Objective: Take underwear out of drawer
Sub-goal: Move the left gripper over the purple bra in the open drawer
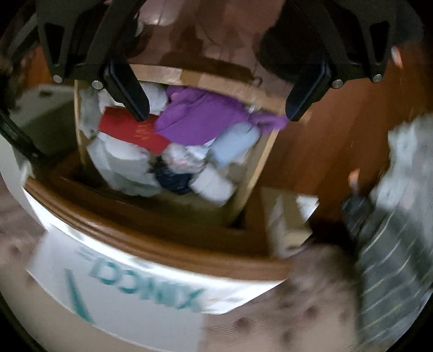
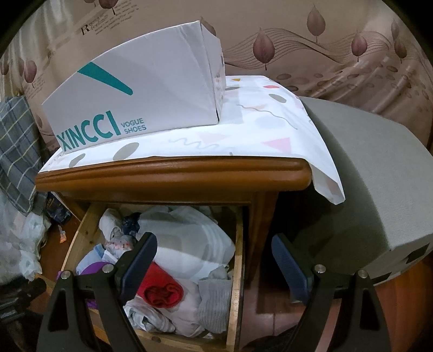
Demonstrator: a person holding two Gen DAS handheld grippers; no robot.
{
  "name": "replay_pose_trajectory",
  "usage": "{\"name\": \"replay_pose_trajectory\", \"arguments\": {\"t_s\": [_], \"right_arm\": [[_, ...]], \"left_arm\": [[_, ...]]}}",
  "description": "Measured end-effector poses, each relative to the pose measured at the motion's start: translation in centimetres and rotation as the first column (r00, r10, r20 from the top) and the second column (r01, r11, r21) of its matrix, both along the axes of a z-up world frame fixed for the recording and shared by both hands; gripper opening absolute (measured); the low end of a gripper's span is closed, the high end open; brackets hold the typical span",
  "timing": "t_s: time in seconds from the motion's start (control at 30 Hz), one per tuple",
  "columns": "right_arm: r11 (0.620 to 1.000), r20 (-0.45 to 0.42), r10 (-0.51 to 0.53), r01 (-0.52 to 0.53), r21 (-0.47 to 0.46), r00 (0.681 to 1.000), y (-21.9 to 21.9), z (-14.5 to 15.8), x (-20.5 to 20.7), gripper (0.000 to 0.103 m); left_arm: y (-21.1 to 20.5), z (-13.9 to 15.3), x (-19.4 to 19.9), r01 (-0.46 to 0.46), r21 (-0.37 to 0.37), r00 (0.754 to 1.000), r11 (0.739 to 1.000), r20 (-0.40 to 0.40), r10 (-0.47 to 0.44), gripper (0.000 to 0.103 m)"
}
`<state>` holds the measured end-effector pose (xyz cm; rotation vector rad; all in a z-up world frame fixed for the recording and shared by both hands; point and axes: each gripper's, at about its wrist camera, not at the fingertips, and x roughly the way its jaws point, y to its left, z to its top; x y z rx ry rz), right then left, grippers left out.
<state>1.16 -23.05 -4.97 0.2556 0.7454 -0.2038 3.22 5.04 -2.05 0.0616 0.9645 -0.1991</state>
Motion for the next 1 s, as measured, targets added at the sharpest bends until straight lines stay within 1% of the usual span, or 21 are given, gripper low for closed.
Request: {"name": "replay_pose_trajectory", "arguments": {"t_s": [0.07, 0.1, 0.17, 0.23, 0.27, 0.33, 0.47, 0.53, 0.7, 0.77, 0.87, 0.97, 1.0], "right_arm": [[1.000, -0.004, 0.001, -0.001, -0.004, 1.000, 0.0, 0.0, 0.0, 0.089], [1.000, -0.006, 0.001, -0.001, -0.003, 1.000, 0.0, 0.0, 0.0, 0.089], [1.000, -0.008, 0.000, 0.000, -0.003, 1.000, 0.0, 0.0, 0.1, 0.089], [1.000, -0.013, 0.000, 0.000, -0.002, 1.000, 0.0, -0.1, 0.2, 0.089], [1.000, -0.016, 0.000, 0.000, -0.001, 1.000, 0.0, -0.1, 0.2, 0.089], [1.000, -0.024, -0.001, 0.001, -0.001, 1.000, -0.1, -0.3, 0.3, 0.089], [1.000, -0.033, -0.001, 0.001, 0.004, 0.999, -0.1, -0.4, 0.4, 0.089], [1.000, -0.037, -0.002, 0.002, -0.004, 0.999, -0.1, -0.5, 0.5, 0.089], [1.000, -0.047, -0.009, 0.008, -0.022, 0.999, -0.1, -0.5, 0.7, 0.089], [0.999, -0.046, -0.022, 0.021, -0.024, 0.999, -0.3, -0.4, 0.7, 0.089], [0.999, -0.047, -0.041, 0.040, -0.013, 0.998, -0.8, -0.5, 0.6, 0.089], [0.999, -0.056, -0.052, 0.052, -0.007, 0.997, -1.1, -0.6, 0.6, 0.089], [0.999, -0.059, -0.054, 0.054, -0.008, 0.997, -1.2, -0.7, 0.6, 0.089]], "left_arm": [[-1.2, 0.2, 0.8, 0.084, 0.030, 0.996, 0.996, -0.007, -0.084, 0.100], [-1.8, 0.1, 1.2, 0.142, 0.046, 0.990, 0.989, -0.022, -0.141, 0.100], [-2.5, -0.1, 1.9, 0.210, 0.075, 0.977, 0.975, -0.042, -0.208, 0.100], [-3.2, -0.5, 2.6, 0.259, 0.105, 0.965, 0.960, -0.070, -0.253, 0.100], [-3.4, -1.0, 3.0, 0.289, 0.102, 0.955, 0.952, -0.096, -0.280, 0.100], [-3.7, -1.8, 3.5, 0.319, 0.090, 0.942, 0.944, -0.139, -0.305, 0.100], [-3.7, -3.6, 4.8, 0.331, 0.084, 0.930, 0.940, -0.196, -0.310, 0.100], [-3.8, -4.5, 5.3, 0.356, 0.069, 0.914, 0.932, -0.233, -0.332, 0.100], [-4.6, -6.2, 5.8, 0.415, 0.110, 0.885, 0.903, -0.279, -0.372, 0.100], [-4.9, -6.6, 6.1, 0.422, 0.115, 0.881, 0.899, -0.288, -0.376, 0.100], [-5.2, -7.4, 6.8, 0.418, 0.109, 0.878, 0.902, -0.303, -0.370, 0.100], [-5.2, -8.3, 7.6, 0.401, 0.106, 0.880, 0.910, -0.321, -0.350, 0.097], [-5.1, -8.6, 7.9, 0.394, 0.102, 0.880, 0.913, -0.329, -0.343, 0.095]]}}
